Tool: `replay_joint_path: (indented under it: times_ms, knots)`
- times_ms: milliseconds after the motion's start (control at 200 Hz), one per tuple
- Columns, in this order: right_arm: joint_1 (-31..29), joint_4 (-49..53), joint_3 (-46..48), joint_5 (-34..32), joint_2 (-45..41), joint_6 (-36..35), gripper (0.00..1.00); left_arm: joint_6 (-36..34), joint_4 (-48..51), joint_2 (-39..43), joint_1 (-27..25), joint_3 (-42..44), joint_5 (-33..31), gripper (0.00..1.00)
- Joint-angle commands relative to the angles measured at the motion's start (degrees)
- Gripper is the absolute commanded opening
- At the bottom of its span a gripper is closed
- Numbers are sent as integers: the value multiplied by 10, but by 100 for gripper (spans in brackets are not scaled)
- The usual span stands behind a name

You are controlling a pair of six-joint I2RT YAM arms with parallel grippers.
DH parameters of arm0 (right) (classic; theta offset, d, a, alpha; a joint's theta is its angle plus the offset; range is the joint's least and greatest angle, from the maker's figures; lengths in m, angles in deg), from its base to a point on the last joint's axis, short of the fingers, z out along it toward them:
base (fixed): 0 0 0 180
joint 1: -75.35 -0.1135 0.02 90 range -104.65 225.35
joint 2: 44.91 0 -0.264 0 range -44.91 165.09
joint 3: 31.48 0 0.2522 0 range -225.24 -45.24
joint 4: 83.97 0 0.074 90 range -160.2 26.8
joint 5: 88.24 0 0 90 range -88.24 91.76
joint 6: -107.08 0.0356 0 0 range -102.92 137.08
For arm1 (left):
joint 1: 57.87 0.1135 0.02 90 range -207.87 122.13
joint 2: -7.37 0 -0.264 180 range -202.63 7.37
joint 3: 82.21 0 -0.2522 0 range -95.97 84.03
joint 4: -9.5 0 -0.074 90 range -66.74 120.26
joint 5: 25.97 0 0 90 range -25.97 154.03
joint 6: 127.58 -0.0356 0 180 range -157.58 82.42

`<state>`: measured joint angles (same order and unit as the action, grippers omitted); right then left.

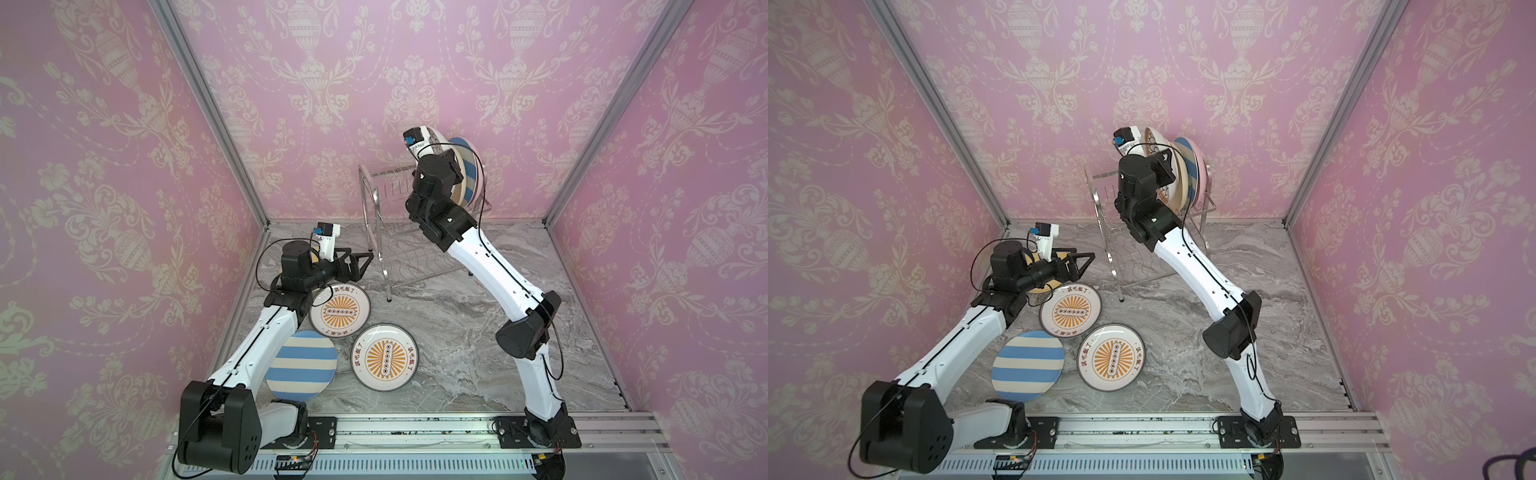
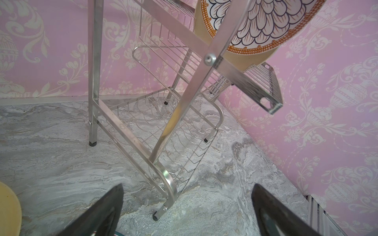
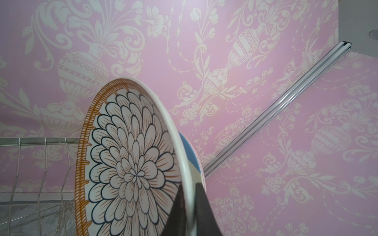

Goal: Load the plates into the dish rack

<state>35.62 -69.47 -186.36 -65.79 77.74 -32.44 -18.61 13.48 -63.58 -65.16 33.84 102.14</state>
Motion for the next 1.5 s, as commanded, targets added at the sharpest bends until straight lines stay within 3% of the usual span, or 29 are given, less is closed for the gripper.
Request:
replay_joint_path:
  times_ms: [0, 615, 801, 1076, 1491]
  knots:
    - [4, -62, -2, -4, -34, 5, 0, -12, -2, 4, 4, 5, 14, 99]
    - [18, 4, 81, -6, -64, 117, 0, -10, -9, -1, 4, 11, 13, 99]
    - [21, -10, 75, -2, -61, 106, 0, -11, -7, 0, 4, 11, 13, 99]
    - [23, -21, -29, 5, -19, 35, 0, -9, -9, -3, 4, 10, 14, 99]
    - [26, 13, 2, 7, -22, 95, 0, -10, -6, 0, 4, 9, 18, 99]
